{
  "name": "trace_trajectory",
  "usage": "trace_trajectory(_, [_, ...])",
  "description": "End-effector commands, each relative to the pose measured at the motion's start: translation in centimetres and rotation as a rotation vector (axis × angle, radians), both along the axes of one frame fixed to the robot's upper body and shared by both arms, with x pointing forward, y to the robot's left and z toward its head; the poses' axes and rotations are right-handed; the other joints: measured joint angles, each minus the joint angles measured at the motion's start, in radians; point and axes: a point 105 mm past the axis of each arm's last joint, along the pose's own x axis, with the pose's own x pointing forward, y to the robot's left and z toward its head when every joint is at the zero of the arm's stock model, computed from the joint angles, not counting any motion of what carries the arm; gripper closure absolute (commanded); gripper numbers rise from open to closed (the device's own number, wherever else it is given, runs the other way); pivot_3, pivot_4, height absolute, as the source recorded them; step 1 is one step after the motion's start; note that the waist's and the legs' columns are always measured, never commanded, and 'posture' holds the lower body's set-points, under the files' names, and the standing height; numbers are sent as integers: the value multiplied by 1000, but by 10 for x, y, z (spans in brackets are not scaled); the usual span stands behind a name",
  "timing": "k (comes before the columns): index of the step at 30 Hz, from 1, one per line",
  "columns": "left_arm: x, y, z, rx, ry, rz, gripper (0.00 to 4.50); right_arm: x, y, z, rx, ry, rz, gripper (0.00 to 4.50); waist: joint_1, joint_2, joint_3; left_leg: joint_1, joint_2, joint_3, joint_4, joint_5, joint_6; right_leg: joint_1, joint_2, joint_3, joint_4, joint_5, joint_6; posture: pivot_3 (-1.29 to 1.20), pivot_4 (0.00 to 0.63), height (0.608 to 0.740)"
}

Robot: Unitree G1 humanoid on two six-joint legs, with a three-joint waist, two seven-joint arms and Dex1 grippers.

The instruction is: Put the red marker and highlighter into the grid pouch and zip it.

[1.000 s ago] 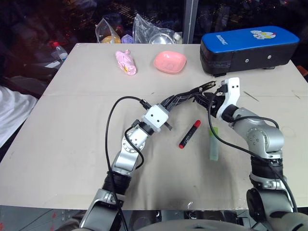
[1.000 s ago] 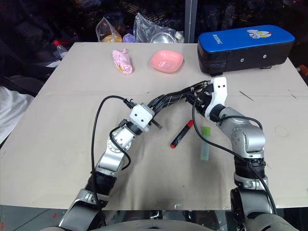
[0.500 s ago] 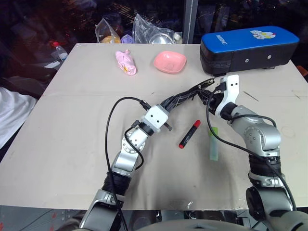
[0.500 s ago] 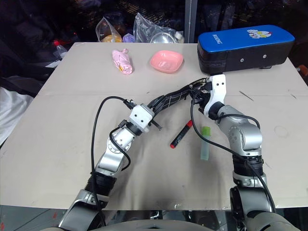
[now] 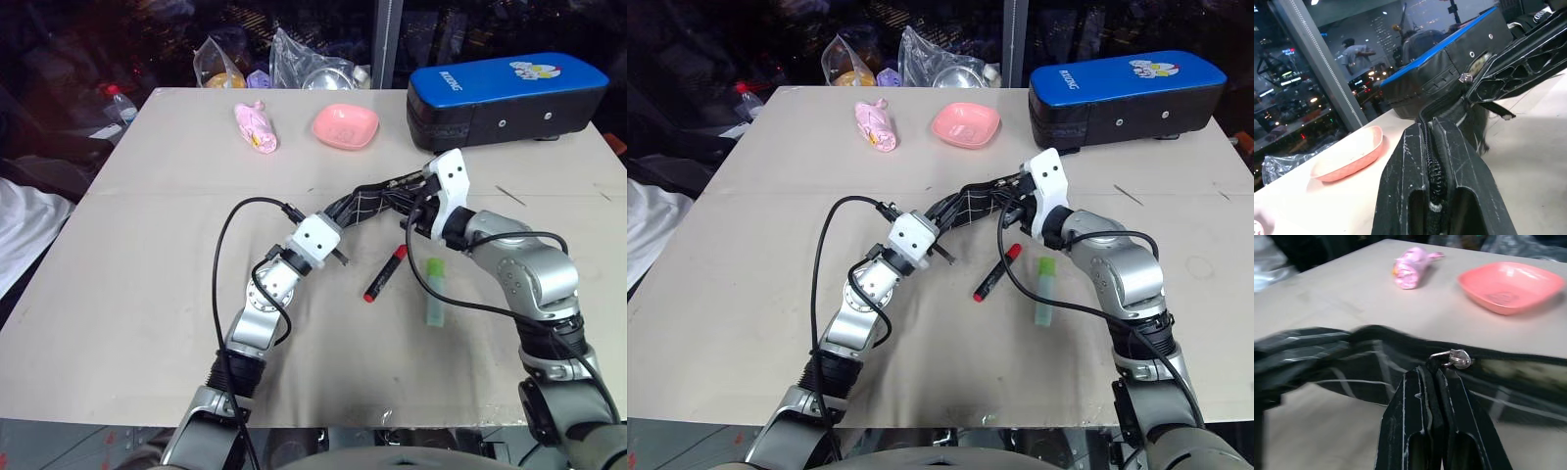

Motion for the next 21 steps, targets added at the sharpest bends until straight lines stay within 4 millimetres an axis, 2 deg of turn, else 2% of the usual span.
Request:
trace_trajectory(1, [-4,-5,10,-9,-48,-15,4500,-12,13,19,8,-66,90,4487,0,0,0,0,0,0,0,0,0,0,0,0,0,0,0,0,150,740])
trace_trajectory(11, [-6,-6,10,-9,-52,-26,4500,-19,25,16,-24,-60,162,4487,0,0,0,0,0,0,0,0,0,0,0,0,0,0,0,0,150,740])
trace_trajectory(21, [-11,-4,13,11,-72,-57,4500,-12,31,9,-117,-94,194,4487,0,0,0,0,0,0,0,0,0,0,0,0,0,0,0,0,150,740])
